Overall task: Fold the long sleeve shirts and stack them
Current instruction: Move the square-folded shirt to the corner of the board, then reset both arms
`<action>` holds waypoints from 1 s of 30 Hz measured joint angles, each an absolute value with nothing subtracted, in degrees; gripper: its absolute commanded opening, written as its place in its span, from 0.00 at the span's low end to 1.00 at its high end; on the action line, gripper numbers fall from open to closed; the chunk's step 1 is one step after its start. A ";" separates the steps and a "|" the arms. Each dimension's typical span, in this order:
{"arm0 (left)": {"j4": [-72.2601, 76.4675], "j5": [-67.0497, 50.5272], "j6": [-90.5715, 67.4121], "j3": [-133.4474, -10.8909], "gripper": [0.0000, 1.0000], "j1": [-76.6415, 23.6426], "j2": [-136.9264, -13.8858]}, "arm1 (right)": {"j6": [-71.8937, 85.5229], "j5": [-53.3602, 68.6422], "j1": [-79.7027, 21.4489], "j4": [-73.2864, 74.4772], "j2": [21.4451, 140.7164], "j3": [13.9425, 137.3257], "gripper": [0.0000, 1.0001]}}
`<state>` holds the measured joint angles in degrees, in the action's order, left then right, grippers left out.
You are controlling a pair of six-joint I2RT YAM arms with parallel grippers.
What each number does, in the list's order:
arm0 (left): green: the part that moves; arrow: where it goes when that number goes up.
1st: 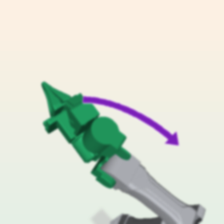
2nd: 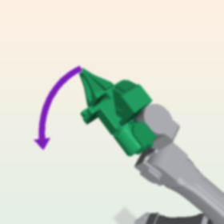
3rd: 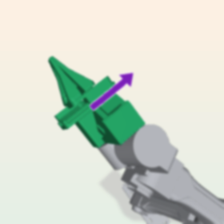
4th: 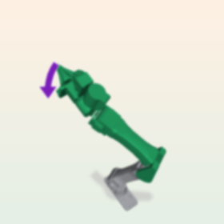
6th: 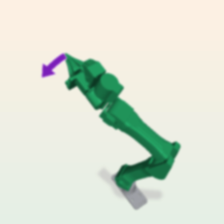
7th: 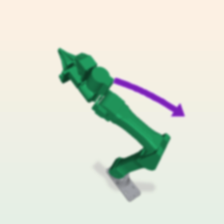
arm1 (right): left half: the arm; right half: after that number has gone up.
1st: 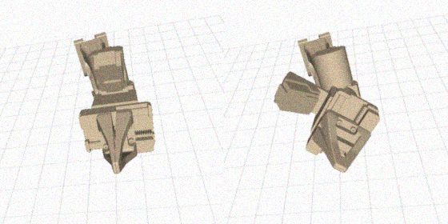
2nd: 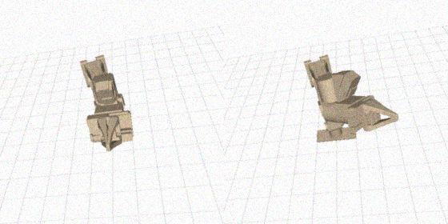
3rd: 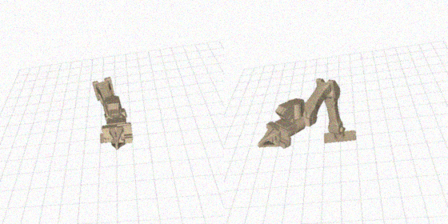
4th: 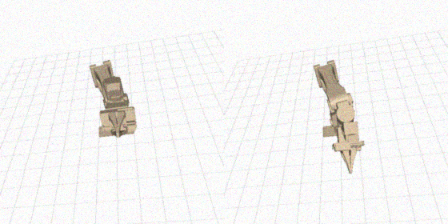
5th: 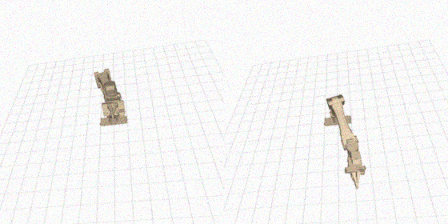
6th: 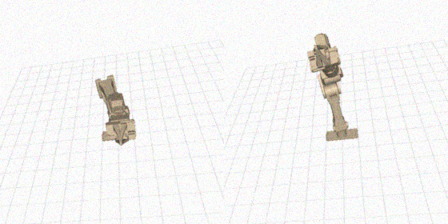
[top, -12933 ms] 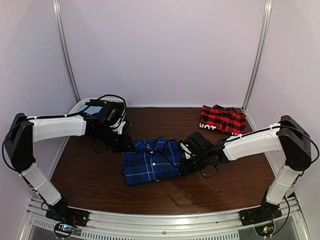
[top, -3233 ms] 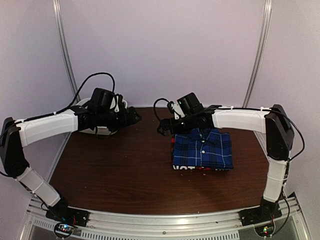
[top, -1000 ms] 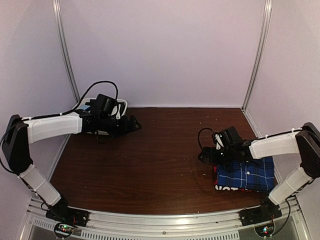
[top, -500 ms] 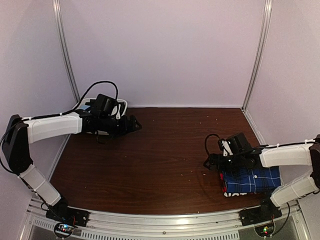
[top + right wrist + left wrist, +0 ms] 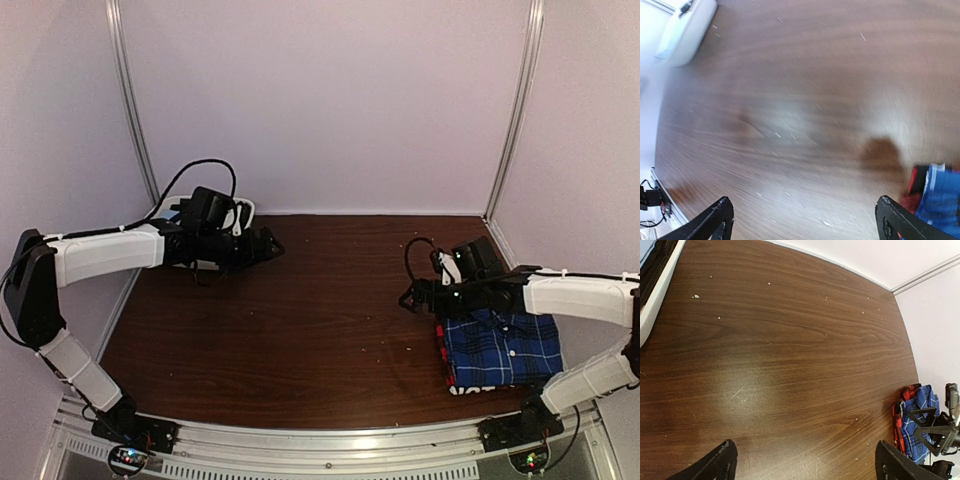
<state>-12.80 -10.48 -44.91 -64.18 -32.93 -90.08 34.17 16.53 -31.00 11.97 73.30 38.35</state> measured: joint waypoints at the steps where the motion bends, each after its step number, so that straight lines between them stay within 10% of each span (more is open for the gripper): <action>1: -12.58 -10.35 -44.73 -64.16 0.98 -32.93 -90.06 | 33.80 16.60 -31.14 11.99 73.32 40.05 1.00; 30: -7.51 -3.66 -35.42 -64.07 0.98 -32.93 -81.58 | 31.24 11.88 -32.51 -1.06 75.46 59.86 1.00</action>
<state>-7.51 -3.66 -35.42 -64.07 -32.93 -81.58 31.24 11.88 -32.51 -1.06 75.46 59.86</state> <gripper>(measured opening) 0.976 0.997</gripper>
